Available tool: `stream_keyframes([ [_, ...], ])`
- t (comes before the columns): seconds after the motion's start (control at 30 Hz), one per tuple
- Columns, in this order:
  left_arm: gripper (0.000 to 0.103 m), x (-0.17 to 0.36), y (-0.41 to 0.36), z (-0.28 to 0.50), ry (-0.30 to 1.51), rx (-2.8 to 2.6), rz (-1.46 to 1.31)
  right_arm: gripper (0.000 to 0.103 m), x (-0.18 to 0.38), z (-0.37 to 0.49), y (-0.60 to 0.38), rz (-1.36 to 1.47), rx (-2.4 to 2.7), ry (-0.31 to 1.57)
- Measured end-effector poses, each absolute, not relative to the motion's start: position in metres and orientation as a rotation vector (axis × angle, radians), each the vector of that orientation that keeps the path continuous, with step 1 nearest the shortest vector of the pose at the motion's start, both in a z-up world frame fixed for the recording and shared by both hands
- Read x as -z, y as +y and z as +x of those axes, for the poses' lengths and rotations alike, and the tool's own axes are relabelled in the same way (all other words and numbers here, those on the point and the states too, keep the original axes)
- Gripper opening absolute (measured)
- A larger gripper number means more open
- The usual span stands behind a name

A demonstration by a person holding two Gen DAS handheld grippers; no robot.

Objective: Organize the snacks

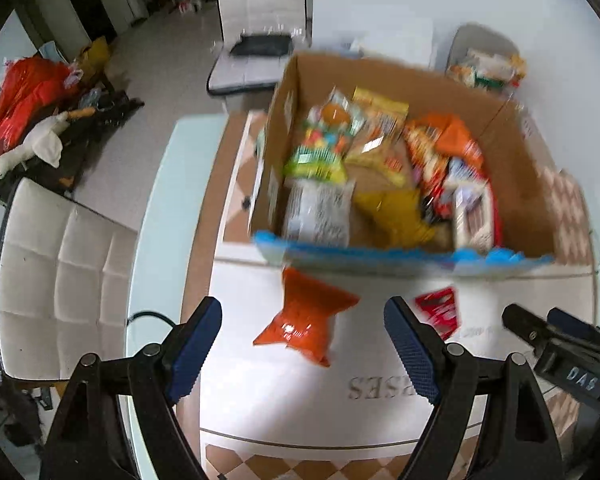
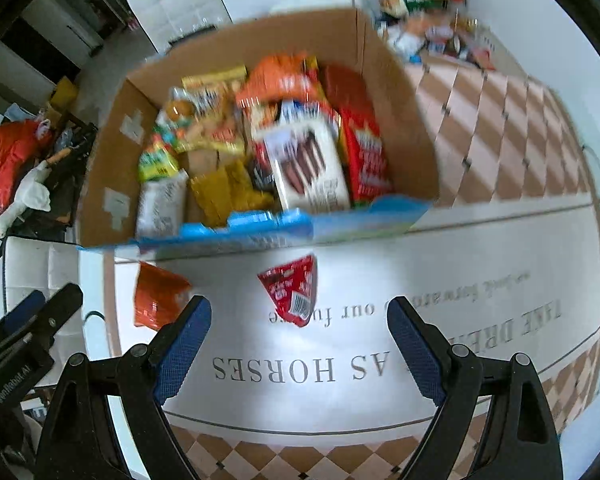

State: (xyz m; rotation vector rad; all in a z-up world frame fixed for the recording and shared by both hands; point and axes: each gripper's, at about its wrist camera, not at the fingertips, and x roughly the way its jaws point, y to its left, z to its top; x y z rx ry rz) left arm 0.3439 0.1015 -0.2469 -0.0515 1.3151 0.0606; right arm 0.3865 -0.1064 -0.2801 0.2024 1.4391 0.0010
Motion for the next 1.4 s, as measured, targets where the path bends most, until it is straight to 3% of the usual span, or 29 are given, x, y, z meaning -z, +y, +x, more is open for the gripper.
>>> stream_keyframes([
  [0.13,0.083,0.292,0.102,0.347,1.408,-0.055,-0.036,0.088,0.321,0.388,-0.104,0.229,0.012,1.487],
  [0.3,0.083,0.343,0.096,0.356,1.524,-0.02,-0.012,0.071,0.363,0.391,-0.101,0.263,0.037,1.547],
  [0.57,0.082,0.377,0.088,0.362,1.595,0.026,-0.008,0.051,0.393,0.395,-0.098,0.263,0.062,1.571],
  [0.63,0.058,0.381,0.09,0.357,1.608,0.024,-0.026,0.045,0.395,0.396,-0.098,0.277,0.055,1.573],
  [0.7,0.051,0.382,0.092,0.352,1.618,0.028,-0.057,0.034,0.393,0.395,-0.094,0.265,0.042,1.576],
  [1.4,0.048,0.383,0.06,0.2,1.752,0.046,-0.1,0.033,0.401,0.254,-0.133,0.31,-0.002,1.753],
])
